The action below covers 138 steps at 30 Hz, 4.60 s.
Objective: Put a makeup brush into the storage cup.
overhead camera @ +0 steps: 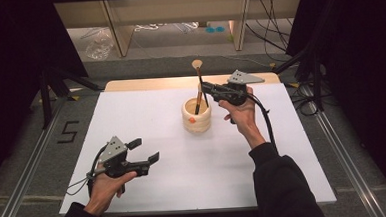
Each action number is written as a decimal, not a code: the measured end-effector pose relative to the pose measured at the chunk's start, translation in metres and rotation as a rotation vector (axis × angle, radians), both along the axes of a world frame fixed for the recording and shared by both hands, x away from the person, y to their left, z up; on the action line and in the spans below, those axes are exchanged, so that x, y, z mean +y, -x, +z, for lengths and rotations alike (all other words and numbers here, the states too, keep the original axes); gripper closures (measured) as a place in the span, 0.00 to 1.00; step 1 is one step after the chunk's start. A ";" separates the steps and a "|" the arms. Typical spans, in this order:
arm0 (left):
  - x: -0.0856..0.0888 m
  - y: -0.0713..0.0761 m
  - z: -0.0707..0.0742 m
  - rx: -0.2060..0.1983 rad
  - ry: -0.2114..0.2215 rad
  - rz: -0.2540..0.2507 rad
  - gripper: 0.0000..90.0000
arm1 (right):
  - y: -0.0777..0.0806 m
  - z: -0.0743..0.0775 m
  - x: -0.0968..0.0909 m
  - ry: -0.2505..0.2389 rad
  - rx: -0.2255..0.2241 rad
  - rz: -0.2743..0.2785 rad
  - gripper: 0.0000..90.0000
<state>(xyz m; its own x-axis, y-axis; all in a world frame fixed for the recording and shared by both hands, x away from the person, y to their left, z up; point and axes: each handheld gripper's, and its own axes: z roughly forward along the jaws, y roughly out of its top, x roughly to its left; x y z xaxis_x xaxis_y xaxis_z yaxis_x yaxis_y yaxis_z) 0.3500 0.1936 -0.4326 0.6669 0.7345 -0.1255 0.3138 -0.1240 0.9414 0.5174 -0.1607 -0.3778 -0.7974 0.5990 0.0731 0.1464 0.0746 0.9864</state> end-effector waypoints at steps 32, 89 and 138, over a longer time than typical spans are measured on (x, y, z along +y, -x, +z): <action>-0.001 0.002 0.001 -0.011 0.005 0.010 0.19 | -0.016 -0.012 0.023 0.024 -0.028 -0.005 0.93; 0.000 0.005 0.004 -0.062 0.010 0.014 0.19 | -0.014 -0.046 0.033 0.086 0.030 0.006 0.93; 0.001 0.004 0.004 -0.055 0.027 0.018 0.19 | 0.032 -0.017 -0.005 0.180 0.034 -0.097 0.32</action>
